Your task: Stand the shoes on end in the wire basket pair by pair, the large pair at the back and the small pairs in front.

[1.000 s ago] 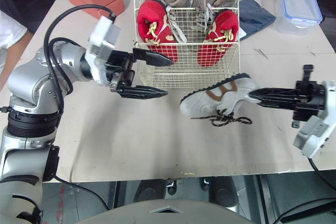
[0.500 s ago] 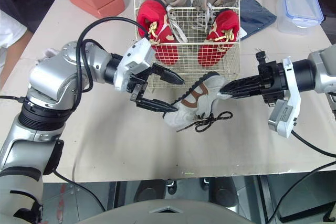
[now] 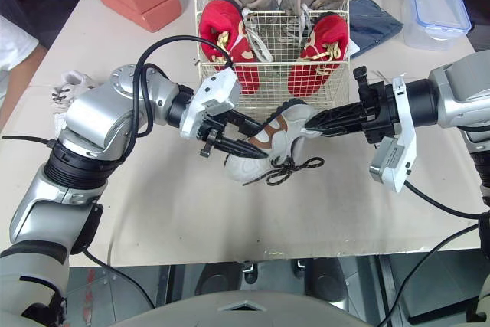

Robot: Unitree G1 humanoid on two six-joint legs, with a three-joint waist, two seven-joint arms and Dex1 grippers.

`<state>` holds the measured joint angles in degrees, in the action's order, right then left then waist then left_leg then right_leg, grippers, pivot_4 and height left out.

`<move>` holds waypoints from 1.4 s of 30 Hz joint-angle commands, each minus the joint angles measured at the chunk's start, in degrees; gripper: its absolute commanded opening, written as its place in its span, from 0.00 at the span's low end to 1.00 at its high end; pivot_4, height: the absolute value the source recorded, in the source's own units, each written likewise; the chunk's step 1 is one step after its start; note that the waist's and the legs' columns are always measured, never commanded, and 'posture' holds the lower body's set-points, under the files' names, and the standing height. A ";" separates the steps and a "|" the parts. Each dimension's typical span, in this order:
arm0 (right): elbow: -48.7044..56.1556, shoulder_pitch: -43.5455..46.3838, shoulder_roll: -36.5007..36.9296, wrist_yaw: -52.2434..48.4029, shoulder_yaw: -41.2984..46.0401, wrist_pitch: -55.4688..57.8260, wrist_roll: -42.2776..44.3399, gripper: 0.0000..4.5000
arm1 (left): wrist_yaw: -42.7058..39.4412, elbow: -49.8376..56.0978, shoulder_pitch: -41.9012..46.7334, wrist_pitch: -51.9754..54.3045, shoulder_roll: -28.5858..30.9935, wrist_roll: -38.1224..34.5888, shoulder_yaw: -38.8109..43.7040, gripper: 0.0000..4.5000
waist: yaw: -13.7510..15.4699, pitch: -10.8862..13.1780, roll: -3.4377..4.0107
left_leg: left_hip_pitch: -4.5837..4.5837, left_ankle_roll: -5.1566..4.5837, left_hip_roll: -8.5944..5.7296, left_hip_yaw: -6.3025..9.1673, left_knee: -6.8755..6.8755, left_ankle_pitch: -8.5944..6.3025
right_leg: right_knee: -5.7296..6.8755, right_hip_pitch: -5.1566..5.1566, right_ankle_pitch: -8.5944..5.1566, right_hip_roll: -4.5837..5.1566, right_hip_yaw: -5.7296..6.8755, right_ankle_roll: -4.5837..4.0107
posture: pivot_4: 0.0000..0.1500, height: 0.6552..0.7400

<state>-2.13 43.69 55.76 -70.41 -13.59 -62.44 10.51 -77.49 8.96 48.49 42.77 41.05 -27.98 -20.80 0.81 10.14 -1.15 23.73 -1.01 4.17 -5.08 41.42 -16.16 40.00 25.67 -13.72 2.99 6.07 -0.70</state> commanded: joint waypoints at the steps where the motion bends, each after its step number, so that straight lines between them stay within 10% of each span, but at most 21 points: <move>1: 1.20 1.11 0.73 2.25 1.95 1.71 1.03 0.24 | -1.04 0.03 0.56 -1.44 -0.59 0.01 1.27 0.10 | 0.03 0.00 0.00 | 0.00 0.00 0.00 0.00 0.00 0.00 | 0.00 0.00 0.00 0.00 0.00 0.00 | 1.00 0.36; 9: 8.95 -14.85 5.01 9.71 10.90 27.38 12.30 1.00 | 2.85 0.50 -2.22 -0.47 -3.51 -3.47 7.72 0.10 | 0.41 0.00 0.00 | 0.09 0.00 0.02 0.05 0.01 0.00 | -0.01 -0.01 0.01 0.10 0.09 -0.02 | 1.00 0.36; 16: 29.57 -36.17 10.97 23.10 21.22 67.87 41.70 1.00 | 7.89 1.14 -4.14 -2.39 -8.15 -5.13 12.04 0.10 | 0.20 -0.01 0.01 | 0.02 -0.01 0.01 0.07 0.04 0.00 | 0.02 -0.03 0.02 0.12 0.06 0.00 | 1.00 0.36; 22: 37.81 -32.54 5.35 45.45 22.46 84.34 68.11 1.00 | 11.74 0.32 -4.65 -5.24 -12.03 -3.14 11.45 0.10 | -0.04 -0.01 -0.03 | -0.01 -0.01 0.00 0.15 0.06 0.00 | 0.07 -0.09 -0.08 0.05 0.04 0.16 | 1.00 0.36; 26: 38.88 -29.06 0.56 52.65 21.05 89.10 70.31 1.00 | 14.40 0.08 -4.91 -6.59 -14.32 -2.77 11.84 0.10 | 0.22 -0.01 -0.05 | 0.02 -0.01 -0.03 0.17 0.04 0.00 | 0.02 -0.07 -0.07 0.02 0.05 0.15 | 1.00 0.36; 37: 39.17 -29.48 -6.45 53.81 20.94 94.76 64.13 0.05 | 16.49 -0.19 -5.51 -8.13 -15.78 -3.26 12.98 0.10 | 0.19 -0.01 -0.05 | 0.07 -0.03 -0.05 0.16 -0.04 -0.01 | -0.06 -0.05 0.01 0.04 0.07 0.04 | 1.00 0.36; 42: 39.52 -29.31 -7.77 53.62 21.79 95.95 63.43 0.00 | 17.04 -0.19 -5.82 -9.32 -16.54 -2.89 12.91 0.10 | 0.16 -0.01 -0.05 | 0.07 -0.03 -0.05 0.17 -0.03 -0.01 | -0.06 -0.05 -0.04 0.02 0.06 0.13 | 1.00 0.36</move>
<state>34.99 14.54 48.05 -15.10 8.84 31.57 73.46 -61.03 7.22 41.56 36.32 25.32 -29.98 -10.52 0.97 10.13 -1.20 23.80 -1.04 4.12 -4.91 41.38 -16.18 39.94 25.61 -13.75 3.01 6.13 -0.60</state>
